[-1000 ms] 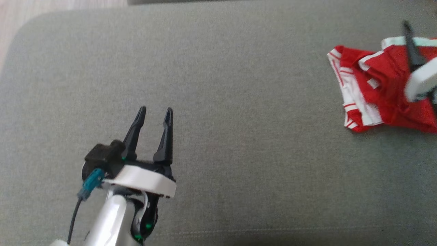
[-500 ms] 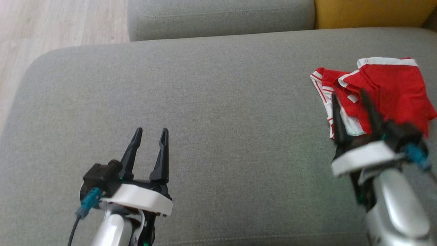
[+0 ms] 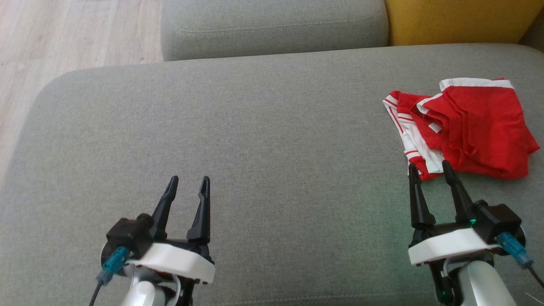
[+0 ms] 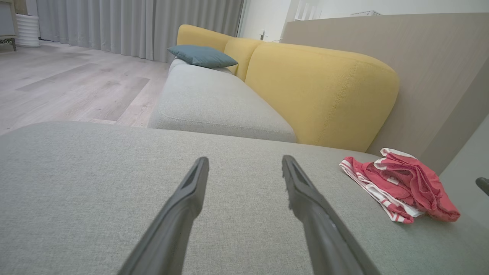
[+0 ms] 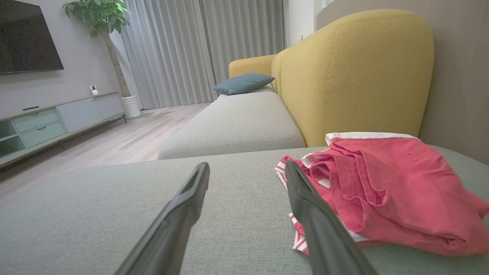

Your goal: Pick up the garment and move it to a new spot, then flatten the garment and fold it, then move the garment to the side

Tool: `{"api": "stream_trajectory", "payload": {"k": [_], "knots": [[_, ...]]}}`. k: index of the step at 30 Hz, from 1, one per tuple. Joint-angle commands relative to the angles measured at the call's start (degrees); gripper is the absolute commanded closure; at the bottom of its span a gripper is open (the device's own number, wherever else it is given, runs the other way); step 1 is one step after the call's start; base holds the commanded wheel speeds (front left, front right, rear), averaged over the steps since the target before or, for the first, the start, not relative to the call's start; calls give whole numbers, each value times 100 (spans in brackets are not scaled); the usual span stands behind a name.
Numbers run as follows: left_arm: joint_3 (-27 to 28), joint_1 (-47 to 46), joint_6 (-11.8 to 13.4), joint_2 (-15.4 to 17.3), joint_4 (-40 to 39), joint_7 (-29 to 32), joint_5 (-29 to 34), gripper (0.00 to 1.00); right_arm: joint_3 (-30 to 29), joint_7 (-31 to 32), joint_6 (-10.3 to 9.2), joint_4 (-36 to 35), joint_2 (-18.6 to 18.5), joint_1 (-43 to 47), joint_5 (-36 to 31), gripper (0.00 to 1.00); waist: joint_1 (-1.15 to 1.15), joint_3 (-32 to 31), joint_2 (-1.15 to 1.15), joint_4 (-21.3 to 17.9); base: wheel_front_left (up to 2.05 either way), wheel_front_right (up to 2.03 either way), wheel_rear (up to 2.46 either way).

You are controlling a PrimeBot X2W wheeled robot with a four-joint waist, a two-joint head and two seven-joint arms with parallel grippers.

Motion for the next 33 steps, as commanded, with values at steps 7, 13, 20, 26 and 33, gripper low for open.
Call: {"api": "stream_trajectory", "payload": {"k": [7,13,20,26,33], "knots": [[186,-249,26,15,-167,-70,-34,0,158,-74,-5,-238,-7,-81,55,0,0,23,0,-22,0,0,0],[179,-248,38,15,-150,-70,1,0,161,-77,-5,-238,-7,-66,100,0,0,15,0,-37,0,0,0],[253,-260,138,15,-249,-70,182,0,166,-78,-5,-243,-7,-75,135,0,0,14,0,-47,0,0,0],[238,-247,173,15,-240,-70,384,0,165,-78,-5,-247,-6,-88,150,0,0,30,0,-60,0,0,0],[290,-211,96,15,-104,-70,227,0,181,-78,-5,-236,-6,-100,167,0,0,48,0,-75,0,0,0]]}}
